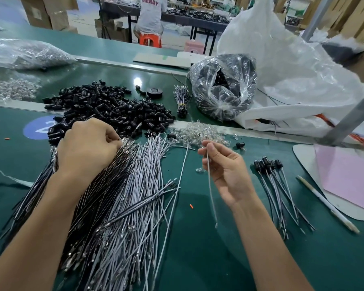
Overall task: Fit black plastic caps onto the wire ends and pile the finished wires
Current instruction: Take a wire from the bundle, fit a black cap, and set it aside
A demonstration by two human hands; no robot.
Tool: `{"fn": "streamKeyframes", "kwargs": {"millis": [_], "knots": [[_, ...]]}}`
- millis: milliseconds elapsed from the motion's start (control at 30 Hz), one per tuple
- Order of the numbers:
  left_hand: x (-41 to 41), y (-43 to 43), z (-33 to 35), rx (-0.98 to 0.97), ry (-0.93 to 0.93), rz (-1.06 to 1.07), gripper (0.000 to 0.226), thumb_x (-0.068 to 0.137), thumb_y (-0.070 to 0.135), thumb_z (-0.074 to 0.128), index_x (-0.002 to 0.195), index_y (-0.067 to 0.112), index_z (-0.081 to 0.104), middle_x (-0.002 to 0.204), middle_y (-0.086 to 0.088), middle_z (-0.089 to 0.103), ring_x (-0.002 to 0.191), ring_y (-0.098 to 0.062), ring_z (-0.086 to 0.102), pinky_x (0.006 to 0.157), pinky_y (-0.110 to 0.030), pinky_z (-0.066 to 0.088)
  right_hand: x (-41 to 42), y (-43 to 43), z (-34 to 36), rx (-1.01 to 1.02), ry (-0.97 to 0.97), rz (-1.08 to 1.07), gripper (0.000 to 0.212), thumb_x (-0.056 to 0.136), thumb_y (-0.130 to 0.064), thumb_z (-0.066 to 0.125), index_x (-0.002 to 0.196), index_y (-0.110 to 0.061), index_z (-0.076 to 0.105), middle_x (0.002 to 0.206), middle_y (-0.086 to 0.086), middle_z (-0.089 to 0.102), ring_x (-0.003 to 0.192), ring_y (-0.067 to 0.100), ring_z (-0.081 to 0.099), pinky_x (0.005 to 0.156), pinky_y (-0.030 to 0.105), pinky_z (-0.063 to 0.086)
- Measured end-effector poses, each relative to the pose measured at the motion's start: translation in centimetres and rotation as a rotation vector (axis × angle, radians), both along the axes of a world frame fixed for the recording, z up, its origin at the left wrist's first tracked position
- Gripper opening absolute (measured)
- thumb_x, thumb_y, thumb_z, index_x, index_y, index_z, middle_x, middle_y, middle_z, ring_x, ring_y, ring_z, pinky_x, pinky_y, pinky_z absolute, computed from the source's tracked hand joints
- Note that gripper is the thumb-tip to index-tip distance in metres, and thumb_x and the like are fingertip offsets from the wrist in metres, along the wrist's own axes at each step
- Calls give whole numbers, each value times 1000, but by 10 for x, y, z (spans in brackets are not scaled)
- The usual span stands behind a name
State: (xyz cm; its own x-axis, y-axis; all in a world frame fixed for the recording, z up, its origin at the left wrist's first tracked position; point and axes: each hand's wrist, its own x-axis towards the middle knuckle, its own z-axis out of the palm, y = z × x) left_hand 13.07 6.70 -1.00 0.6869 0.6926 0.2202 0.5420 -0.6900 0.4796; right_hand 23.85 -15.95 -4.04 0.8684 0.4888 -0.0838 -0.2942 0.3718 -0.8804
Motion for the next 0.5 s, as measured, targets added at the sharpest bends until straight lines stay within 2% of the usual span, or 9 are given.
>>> {"fn": "streamKeyframes", "kwargs": {"millis": [100, 167, 233, 300, 333, 400, 500], "knots": [[2, 4, -5, 52, -17, 10, 4, 86, 28, 72, 84, 26, 76, 82, -6, 71, 80, -32, 64, 69, -36, 52, -1, 2, 0, -51, -18, 6, 14, 74, -15, 69, 86, -8, 72, 75, 7, 73, 55, 10, 62, 55, 18, 53], [2, 6, -1, -17, -104, -48, 5, 84, 24, 74, 80, 23, 76, 72, -1, 71, 70, -23, 66, 61, -30, 49, -1, 2, 0, -53, -30, 3, 15, 73, -16, 70, 86, -8, 72, 75, 8, 73, 56, 11, 63, 55, 18, 53], [2, 2, 12, -303, -259, -189, 5, 80, 18, 77, 75, 20, 76, 64, 0, 72, 55, -13, 66, 49, -23, 46, -1, 2, 0, -37, -47, -8, 15, 73, -16, 71, 85, -9, 74, 76, 8, 73, 58, 11, 64, 57, 17, 54], [3, -10, 27, -654, -401, -341, 3, 76, 15, 78, 76, 14, 76, 69, -6, 74, 52, -13, 66, 43, -20, 48, -2, 2, -1, -15, -73, -19, 16, 73, -16, 71, 88, -9, 75, 78, 7, 74, 61, 11, 66, 60, 17, 54], [4, -16, 32, -768, -447, -395, 7, 73, 16, 77, 78, 11, 76, 72, -8, 75, 53, -15, 67, 44, -19, 50, -2, 2, -1, -5, -85, -23, 16, 73, -16, 71, 87, -10, 76, 78, 7, 74, 62, 11, 66, 61, 16, 54], [11, -28, 38, -871, -501, -449, 14, 71, 17, 76, 82, 8, 75, 76, -10, 75, 55, -16, 67, 46, -19, 52, -3, 1, 0, 10, -102, -28, 12, 71, -18, 73, 80, -13, 78, 77, 7, 74, 64, 11, 67, 62, 17, 55], [23, -45, 39, -926, -581, -435, 11, 78, 11, 73, 87, 6, 73, 77, -8, 75, 57, -13, 68, 48, -19, 51, -4, 2, 0, 33, -123, -21, 13, 67, -22, 77, 77, -15, 79, 75, 6, 74, 64, 12, 68, 62, 18, 55]]}}
